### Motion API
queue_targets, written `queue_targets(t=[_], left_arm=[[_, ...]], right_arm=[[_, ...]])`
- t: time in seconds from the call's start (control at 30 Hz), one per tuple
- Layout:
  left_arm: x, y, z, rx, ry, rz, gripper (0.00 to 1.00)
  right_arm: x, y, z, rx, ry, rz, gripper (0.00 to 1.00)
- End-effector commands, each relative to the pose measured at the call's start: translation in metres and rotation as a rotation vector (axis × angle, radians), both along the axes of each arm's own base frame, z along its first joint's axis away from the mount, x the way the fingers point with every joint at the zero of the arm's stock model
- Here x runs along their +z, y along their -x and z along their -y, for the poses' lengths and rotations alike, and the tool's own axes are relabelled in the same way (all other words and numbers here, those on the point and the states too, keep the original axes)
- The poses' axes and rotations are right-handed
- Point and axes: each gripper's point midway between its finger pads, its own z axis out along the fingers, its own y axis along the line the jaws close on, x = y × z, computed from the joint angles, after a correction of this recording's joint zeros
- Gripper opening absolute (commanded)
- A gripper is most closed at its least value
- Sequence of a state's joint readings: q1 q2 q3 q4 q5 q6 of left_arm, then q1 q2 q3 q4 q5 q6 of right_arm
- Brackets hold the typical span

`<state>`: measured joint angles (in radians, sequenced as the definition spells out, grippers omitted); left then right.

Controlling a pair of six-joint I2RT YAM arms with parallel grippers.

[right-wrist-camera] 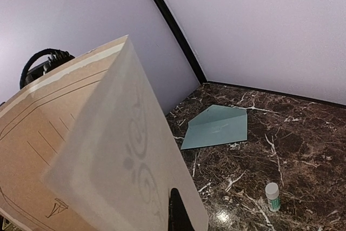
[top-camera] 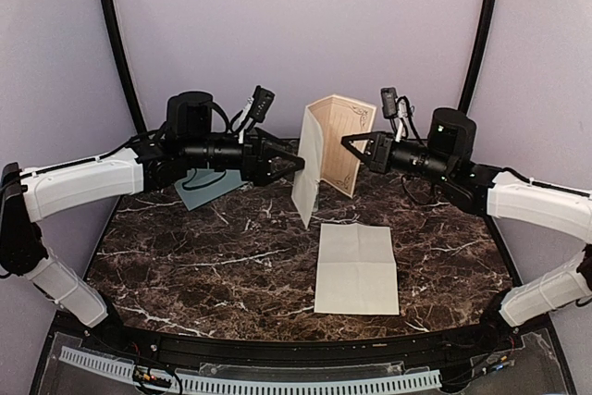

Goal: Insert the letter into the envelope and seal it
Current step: Fold the letter.

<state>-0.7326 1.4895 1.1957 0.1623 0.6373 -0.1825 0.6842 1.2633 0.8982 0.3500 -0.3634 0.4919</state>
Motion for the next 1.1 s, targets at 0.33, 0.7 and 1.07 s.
queue_targets(t=[0.33, 0.7, 1.07], left_arm=[[0.019, -0.012, 0.003, 0.058, 0.041, 0.079, 0.94], [0.027, -0.022, -0.001, 0.120, 0.057, 0.114, 0.73], [0.020, -0.027, -0.001, 0.146, 0.034, 0.099, 0.45]], right_arm=[[0.019, 0.005, -0.007, 0.066, -0.033, 0.028, 0.00], [0.011, 0.008, -0.010, 0.091, -0.015, 0.008, 0.00], [0.008, 0.006, -0.008, 0.077, -0.007, 0.005, 0.00]])
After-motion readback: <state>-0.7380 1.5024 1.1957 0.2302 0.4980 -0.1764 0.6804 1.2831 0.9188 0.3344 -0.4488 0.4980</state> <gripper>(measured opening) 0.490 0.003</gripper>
